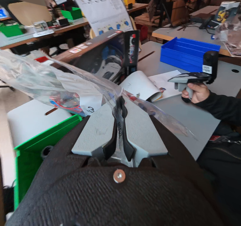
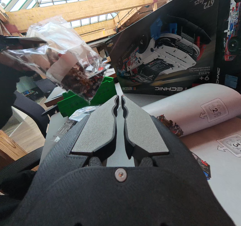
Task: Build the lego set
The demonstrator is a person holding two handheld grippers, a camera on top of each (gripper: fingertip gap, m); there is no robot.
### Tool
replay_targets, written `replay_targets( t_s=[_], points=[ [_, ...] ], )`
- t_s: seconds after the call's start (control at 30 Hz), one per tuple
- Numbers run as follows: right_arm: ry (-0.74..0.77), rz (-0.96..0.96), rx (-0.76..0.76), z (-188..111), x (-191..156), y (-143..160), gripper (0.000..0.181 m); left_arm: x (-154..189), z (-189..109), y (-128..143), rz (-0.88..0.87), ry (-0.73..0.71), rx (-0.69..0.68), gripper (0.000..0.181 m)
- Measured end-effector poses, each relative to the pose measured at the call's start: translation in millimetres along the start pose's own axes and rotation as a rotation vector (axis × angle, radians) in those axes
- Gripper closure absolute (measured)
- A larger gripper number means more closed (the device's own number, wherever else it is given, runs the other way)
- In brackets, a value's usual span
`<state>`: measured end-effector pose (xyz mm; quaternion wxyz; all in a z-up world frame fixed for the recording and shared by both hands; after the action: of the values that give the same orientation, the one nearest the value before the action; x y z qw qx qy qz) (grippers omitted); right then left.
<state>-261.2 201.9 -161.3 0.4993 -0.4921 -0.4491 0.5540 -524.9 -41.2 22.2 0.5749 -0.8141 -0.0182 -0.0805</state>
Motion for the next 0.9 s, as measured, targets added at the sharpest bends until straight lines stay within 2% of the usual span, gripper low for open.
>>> replay_targets(
  t_s=[0.03,0.27,0.47,0.53,0.57,0.8,0.9],
  points=[
    [-0.002,-0.003,-0.003,0,-1,0,0.181,-11,-8,-6,0.000,-0.025,-0.005,0.181],
    [-0.014,-0.009,-0.018,3,-3,2,0.181,-81,-59,-32,-0.004,-0.160,-0.095,0.181],
    [-0.023,-0.010,-0.027,5,-4,4,0.181,-134,-83,-24,0.123,-0.158,-0.303,0.181],
    [-0.020,-0.010,-0.028,5,-3,4,0.181,-141,-86,-14,0.185,-0.076,-0.348,0.181],
    [-0.019,-0.010,-0.028,5,-3,4,0.181,-148,-89,-13,0.177,-0.081,-0.368,0.181],
    [-0.027,0.002,-0.029,6,-3,5,0.181,-173,-114,-32,0.137,-0.103,-0.287,0.181],
    [-0.042,0.011,-0.029,7,-4,5,0.181,-164,-108,-14,0.113,0.025,-0.345,0.181]
  ],
)
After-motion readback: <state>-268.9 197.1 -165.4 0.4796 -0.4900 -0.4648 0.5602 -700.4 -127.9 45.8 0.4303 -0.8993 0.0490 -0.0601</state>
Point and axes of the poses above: each gripper's, where its closed fingertips meet, z out along the fingers, y out of its underside, x = y × z across the jaws, the point moved 6 cm from there along -z, back along the fingers, and after that the axes turned 14 degrees about -z, right-handed, at the moved point
